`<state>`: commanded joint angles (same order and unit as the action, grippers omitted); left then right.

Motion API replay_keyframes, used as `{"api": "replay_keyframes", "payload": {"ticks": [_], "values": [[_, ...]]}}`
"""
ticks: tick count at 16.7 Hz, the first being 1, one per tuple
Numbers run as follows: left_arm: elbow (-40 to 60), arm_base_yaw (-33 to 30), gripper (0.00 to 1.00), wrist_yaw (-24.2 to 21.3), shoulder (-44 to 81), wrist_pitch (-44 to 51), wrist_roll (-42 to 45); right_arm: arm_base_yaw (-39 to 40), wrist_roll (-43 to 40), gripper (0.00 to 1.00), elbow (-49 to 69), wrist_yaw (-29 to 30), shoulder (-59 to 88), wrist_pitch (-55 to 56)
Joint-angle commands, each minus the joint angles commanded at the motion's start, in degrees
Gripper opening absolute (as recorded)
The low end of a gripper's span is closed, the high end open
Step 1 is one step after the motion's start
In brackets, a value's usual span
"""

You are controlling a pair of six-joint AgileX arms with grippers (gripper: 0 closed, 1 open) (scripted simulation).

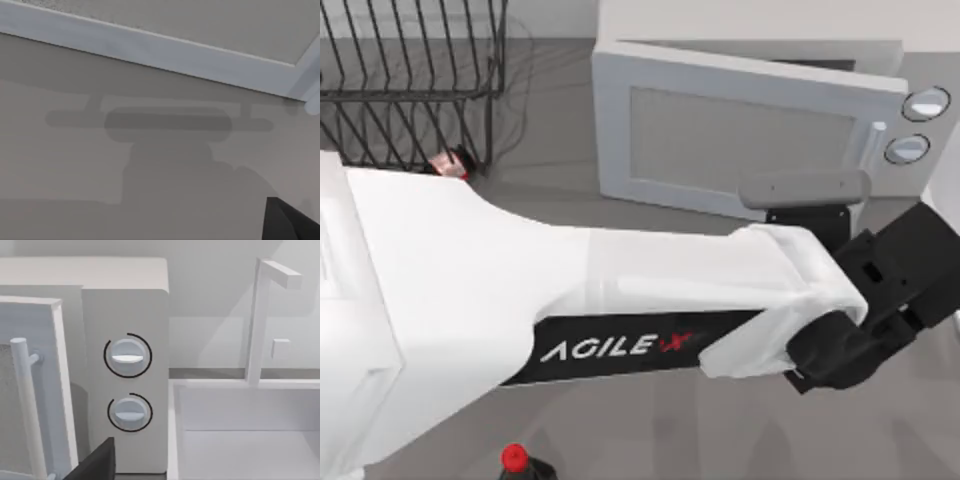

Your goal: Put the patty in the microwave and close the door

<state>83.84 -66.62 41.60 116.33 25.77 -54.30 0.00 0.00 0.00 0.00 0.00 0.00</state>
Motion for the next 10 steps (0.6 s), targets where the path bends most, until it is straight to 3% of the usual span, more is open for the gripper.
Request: {"api": "replay_keyframes", "payload": {"ticks": [5, 10], "values": [[9.9, -2.0, 0.00, 1.0, 6.6, 5.0, -2.1, 0.0, 0.0, 1.00, 0.0, 0.0, 0.0, 0.0], [10.3, -1.9, 0.00, 0.9, 6.9, 5.4, -2.2, 0.0, 0.0, 1.00, 0.0, 0.0, 0.0, 0.0]]}}
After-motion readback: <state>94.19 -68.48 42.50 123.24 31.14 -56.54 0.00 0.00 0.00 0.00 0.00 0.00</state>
